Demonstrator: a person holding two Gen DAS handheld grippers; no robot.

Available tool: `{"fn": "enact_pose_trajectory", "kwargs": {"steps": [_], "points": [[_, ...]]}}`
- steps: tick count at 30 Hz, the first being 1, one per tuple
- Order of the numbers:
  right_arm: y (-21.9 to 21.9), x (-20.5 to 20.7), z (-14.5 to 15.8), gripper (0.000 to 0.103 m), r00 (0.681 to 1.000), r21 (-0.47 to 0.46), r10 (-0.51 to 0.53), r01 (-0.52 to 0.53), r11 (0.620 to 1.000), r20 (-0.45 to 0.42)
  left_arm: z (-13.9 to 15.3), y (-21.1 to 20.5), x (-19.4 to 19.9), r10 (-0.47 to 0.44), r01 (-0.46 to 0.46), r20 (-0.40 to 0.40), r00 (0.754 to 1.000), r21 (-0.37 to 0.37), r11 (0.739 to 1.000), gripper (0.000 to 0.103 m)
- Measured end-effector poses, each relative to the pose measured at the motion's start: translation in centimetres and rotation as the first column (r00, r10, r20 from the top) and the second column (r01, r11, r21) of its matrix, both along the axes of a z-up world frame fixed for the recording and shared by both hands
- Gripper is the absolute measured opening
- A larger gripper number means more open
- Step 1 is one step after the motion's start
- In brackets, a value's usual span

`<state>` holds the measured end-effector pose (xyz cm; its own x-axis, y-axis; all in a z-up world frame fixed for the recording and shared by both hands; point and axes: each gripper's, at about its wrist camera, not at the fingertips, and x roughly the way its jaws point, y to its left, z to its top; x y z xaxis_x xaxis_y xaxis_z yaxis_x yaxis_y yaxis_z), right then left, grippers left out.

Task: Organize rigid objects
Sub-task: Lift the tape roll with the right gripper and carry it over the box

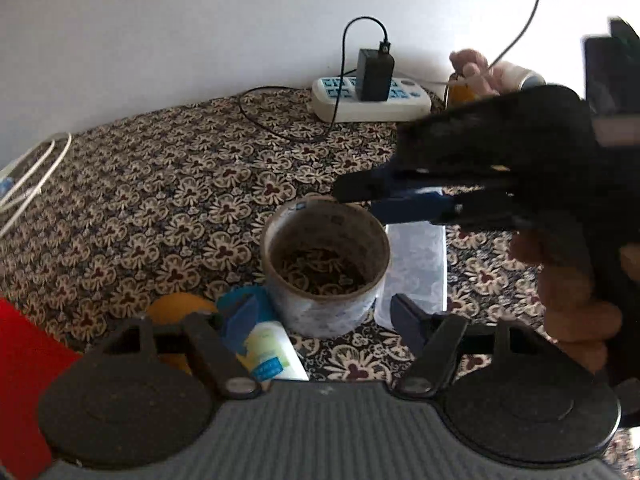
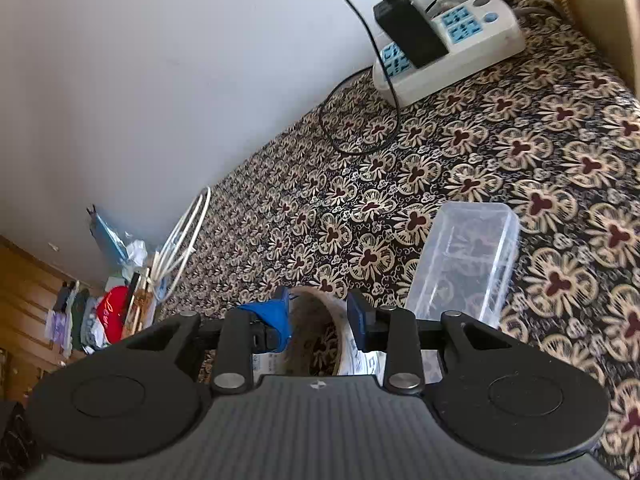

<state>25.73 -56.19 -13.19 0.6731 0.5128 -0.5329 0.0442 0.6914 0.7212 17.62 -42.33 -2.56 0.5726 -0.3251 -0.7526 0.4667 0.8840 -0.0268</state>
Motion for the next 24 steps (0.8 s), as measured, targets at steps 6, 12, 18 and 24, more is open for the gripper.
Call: {"fn": "enact_pose_trajectory", "kwargs": {"steps": [6,12,18,24], "points": [[0.5,1.0,-1.0,0.016,0.999,-0.033,0.04,-0.04,0.999,-0.004,-2.1,-0.8,1.3,0.004,-0.004,-0.002,1.0,0.056,0.998,0.074],[0.6,0.9,-1.0,0.014,0.998,-0.05,0.054,-0.053,0.997,0.012,-2.6,-1.5,1.6,-0.005,0.005,0.008,1.0,0.065,0.998,0.071],[0.4,-0.7,-0.1,0.013,0.998,-0.042,0.057,-0.055,0.998,0.031,-2.1,-1.0,0.6,-0.02,0.019,0.01,1.0,0.051,0.998,0.071],[0.5,-3.6,1.4,0.013,0.998,-0.027,0.046,-0.045,0.999,0.049,-0.1,-0.3,-1.9,-0.023,0.023,0.017,1.0,0.023,0.999,0.071]]}}
